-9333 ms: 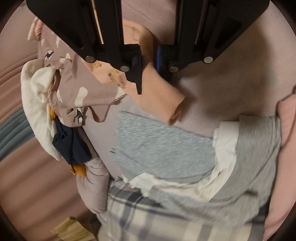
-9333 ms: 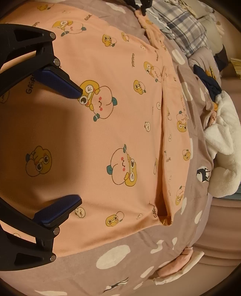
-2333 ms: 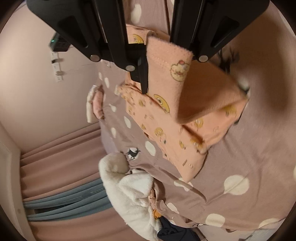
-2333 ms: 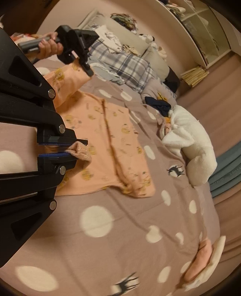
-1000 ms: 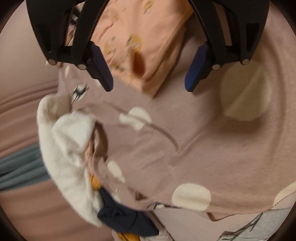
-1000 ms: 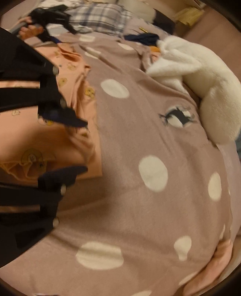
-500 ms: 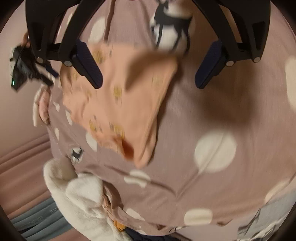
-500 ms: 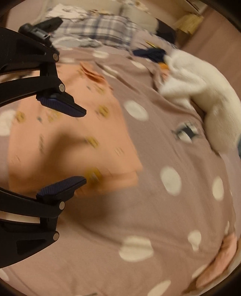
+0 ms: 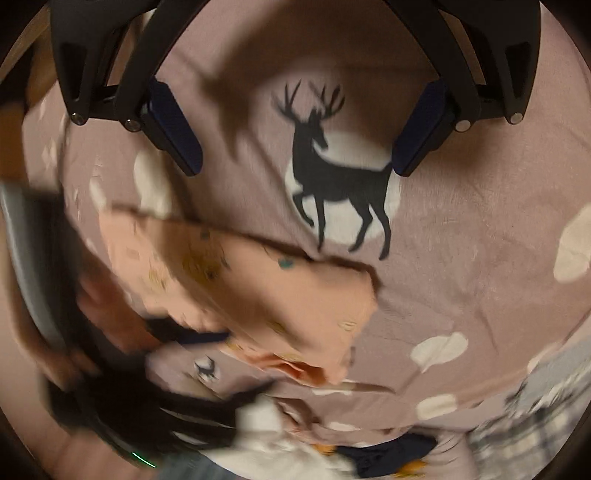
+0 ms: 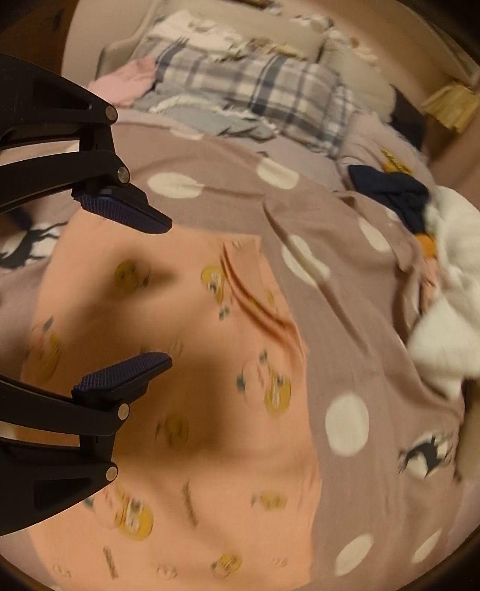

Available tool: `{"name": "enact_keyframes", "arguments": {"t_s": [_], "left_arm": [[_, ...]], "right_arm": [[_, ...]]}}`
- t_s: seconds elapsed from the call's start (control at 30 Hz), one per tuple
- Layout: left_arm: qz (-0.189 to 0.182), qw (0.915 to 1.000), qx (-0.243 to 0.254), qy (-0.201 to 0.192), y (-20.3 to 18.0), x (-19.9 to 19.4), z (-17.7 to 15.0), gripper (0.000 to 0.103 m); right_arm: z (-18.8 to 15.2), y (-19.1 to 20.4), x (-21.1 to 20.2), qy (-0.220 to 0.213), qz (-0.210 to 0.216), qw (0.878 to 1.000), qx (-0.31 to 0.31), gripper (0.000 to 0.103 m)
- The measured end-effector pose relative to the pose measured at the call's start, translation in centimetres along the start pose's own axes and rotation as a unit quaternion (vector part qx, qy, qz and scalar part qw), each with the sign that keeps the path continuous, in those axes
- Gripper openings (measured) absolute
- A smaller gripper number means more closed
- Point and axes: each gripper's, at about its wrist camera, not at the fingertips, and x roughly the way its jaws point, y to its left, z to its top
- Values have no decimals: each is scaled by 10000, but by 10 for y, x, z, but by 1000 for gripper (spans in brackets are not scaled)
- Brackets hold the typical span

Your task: Fold small clothes

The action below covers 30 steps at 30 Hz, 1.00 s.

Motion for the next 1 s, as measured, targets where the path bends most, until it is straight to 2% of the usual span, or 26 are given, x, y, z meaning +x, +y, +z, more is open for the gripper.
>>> {"name": "enact_keyframes", "arguments": {"t_s": [0.07, 0.1, 0.17, 0.27, 0.33, 0.4, 0.47, 0.63, 0.83, 0.93, 1.0], "left_arm": [[-169, 9995, 261, 59, -6, 0, 1, 102], [-301, 9993, 191, 70, -5, -2, 0, 102], [-808, 9960, -340, 146, 5, 0, 4, 102], [-1040, 9900, -944, 103, 24, 3, 12, 102], [-1185, 9834, -1370, 55, 35, 5, 15, 102], [-1356, 9781, -1577, 64, 42, 6, 17, 102], [-1444, 9776, -1527, 119, 44, 7, 19, 102], [-1392, 9778, -1565, 47, 46, 11, 22, 103], [-1163, 9850, -1275, 75, 39, 18, 28, 103], [-1196, 9837, -1343, 62, 36, 13, 27, 103], [-1246, 9824, -1390, 36, 37, 13, 26, 103]], "right_arm": [[5, 11, 13, -4, -68, 10000, -50, 73], [6, 14, 18, 34, -21, 10000, -12, 74], [11, 16, 30, 132, 128, 9997, 164, 74], [19, 22, 43, 209, 275, 9989, 302, 74], [25, 25, 43, -5, 225, 9991, 373, 74], [34, 25, 43, -234, 303, 9981, 488, 74], [41, 25, 45, -254, 478, 9969, 562, 74], [48, 29, 40, -367, 596, 9959, 577, 74], [36, 9, 7, -298, 455, 9961, 694, 75], [10, -16, -26, -384, 570, 9940, 855, 78], [-17, -32, -52, -460, 339, 9957, 736, 80]]}}
